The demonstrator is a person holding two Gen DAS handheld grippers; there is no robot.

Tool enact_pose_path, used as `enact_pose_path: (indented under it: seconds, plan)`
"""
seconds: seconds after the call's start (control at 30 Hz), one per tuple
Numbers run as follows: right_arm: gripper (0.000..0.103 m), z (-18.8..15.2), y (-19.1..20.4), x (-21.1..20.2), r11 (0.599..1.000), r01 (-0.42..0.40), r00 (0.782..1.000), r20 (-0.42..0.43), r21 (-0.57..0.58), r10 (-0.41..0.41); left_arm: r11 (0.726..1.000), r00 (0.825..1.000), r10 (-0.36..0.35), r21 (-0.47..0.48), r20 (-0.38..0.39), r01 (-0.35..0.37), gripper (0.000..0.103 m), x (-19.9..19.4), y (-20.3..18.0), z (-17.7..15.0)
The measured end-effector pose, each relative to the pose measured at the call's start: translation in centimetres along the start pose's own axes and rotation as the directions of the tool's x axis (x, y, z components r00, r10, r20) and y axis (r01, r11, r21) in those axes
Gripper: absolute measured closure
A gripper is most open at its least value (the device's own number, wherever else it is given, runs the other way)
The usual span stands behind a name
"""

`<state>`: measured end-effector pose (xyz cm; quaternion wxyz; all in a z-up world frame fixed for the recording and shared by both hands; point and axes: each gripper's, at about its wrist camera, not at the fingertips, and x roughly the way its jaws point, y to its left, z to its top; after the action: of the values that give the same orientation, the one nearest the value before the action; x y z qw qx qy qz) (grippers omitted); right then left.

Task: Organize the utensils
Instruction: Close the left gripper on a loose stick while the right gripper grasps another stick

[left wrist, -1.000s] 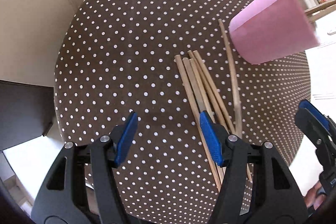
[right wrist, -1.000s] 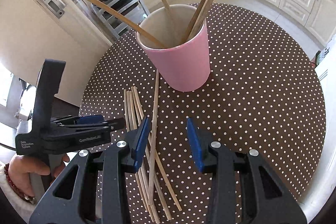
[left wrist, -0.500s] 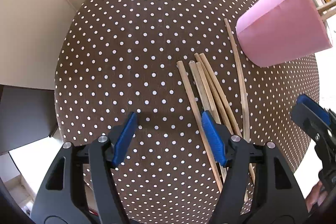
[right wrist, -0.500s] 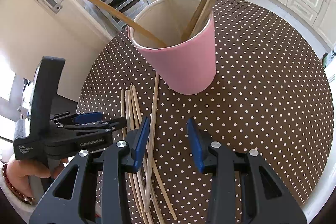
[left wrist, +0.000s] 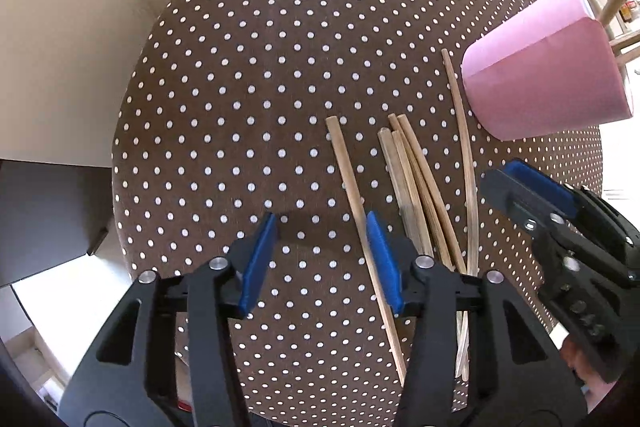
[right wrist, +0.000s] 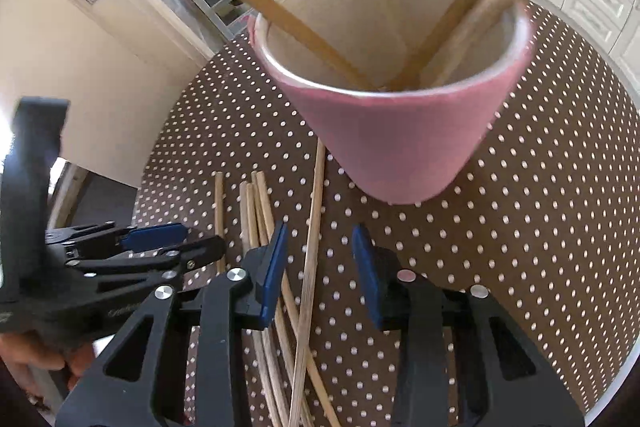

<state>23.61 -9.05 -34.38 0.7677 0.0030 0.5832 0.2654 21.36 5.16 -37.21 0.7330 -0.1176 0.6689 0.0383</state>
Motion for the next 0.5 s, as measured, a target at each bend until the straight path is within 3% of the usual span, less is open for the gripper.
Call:
enact_pose_path:
  seconds: [0.07,0.23,0.4,0.43,0.47,0.5]
  plan:
    - [0.079,0.2,0.3,0.8,1.000,0.017,1.000,-0.002,0.002,-0.017,1.000,1.000,-0.001,0.002,-0.001,0.001,0.065,0.2,0.0,0.8]
    - [0.084,0.7,1.1,2.4,0.999,0.047,0.999,-0.001,-0.001,-0.047,1.000,1.000,-0.005,-0.004,-0.008,0.005,0.067,0.7,-0.3,1.9]
    - [0.097,1.4,1.8,3.1,0.996,0.083,0.996,-0.011,-0.032,-0.083,1.000,1.000,-0.019,0.003,0.009,0.019,0.075,0.4,0.0,1.3]
    - [0.098,1.5,2.0,3.3,0.996,0.080,0.997,-0.017,-0.034,-0.081,0.999,0.999,-0.043,-0.005,0.013,0.043,0.083,0.3,0.2,1.2]
    - [0.098,1.6,2.2,3.4,0.996,0.077,0.997,-0.025,-0.038,-0.078,0.997,0.997,-0.073,-0.011,0.012,0.073,0.098,0.1,0.4,0.7]
    - [0.098,1.7,2.3,3.4,0.996,0.073,0.997,-0.036,-0.042,-0.074,0.995,0.995,-0.101,-0.020,-0.001,0.101,0.098,0.2,0.5,0.6]
